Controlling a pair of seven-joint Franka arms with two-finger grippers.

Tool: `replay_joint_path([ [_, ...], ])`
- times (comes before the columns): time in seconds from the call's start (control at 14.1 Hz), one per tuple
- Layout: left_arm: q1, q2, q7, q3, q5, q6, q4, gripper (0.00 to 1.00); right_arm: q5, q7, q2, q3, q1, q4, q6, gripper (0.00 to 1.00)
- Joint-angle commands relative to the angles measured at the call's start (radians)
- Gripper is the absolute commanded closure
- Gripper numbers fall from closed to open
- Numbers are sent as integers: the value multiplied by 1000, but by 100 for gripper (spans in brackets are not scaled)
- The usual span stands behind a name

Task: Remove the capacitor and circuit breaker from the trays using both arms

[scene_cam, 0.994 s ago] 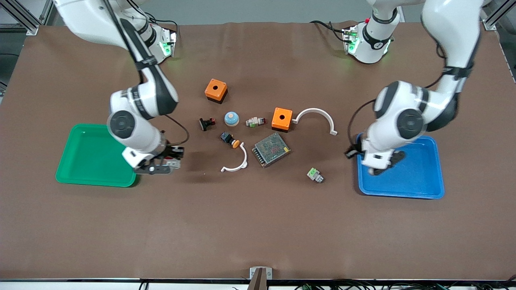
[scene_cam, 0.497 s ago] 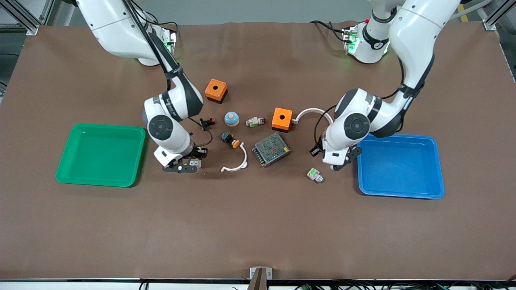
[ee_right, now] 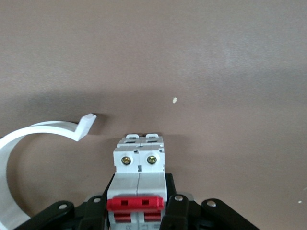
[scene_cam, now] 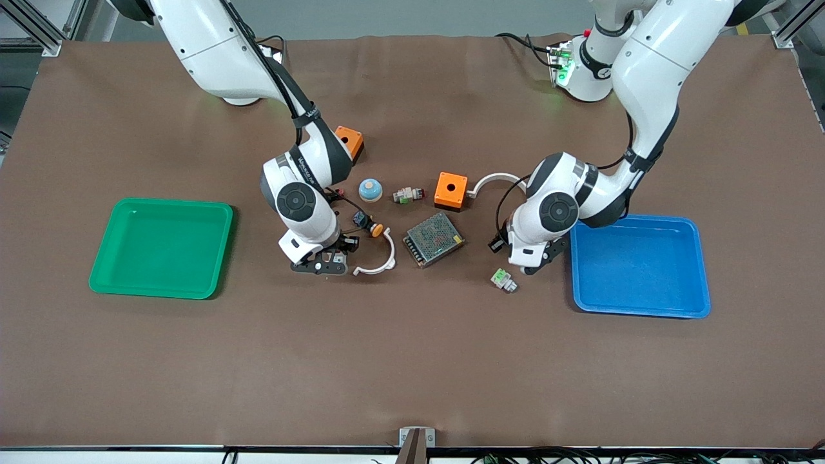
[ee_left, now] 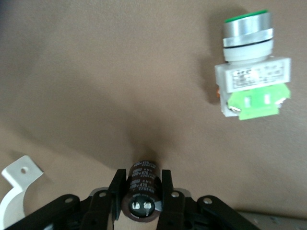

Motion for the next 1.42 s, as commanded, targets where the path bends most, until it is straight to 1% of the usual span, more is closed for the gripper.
replay_joint_path([
  [0.0, -16, 7, -56, 6, 40, 17, 2, 47, 13, 14, 28, -8, 14, 21, 11, 99],
  [0.07, -15, 2, -63, 6, 40, 17, 5, 28, 13, 14, 30, -8, 12, 21, 15, 99],
  [0.14, -12, -8, -66, 6, 40, 16, 8, 2, 13, 12, 31, -8, 12, 23, 15, 98],
  [0.21, -6, -33, -63, 6, 41, 13, 14, 0, 13, 12, 33, -8, 12, 23, 15, 85],
  [0.35, 5, -73, -56, 7, 41, -9, 57, 0, 13, 12, 31, -8, 4, 33, 9, 2],
  [0.5, 34, -93, -27, 10, 50, -58, 142, 0, 13, 6, 28, -8, -5, 64, -1, 0],
  [0.64, 67, -94, 54, 7, 101, -151, 264, 0, 17, 5, 23, -10, -25, 131, -82, 0],
  [0.78, 70, -96, 152, 10, 139, -286, 389, 0, 16, -5, 20, -13, -54, 234, -215, 0],
  [0.92, 76, -96, 302, 26, 203, -486, 541, 0, 11, -15, 11, -13, -97, 312, -317, 0],
  [0.99, 83, -98, 382, 29, 216, -556, 577, 0, 7, -34, -2, -14, -120, 320, -340, 0],
  [1.06, 106, -123, 477, 30, 228, -587, 585, 0, 5, -72, -27, -17, -149, 320, -351, 0],
  [1.21, 177, -189, 626, 27, 225, -593, 583, 0, 3, -185, -77, -17, -224, 320, -440, 0],
  [1.35, 217, -260, 703, 21, 216, -613, 577, 0, 3, -302, -133, -17, -307, 320, -538, 0],
])
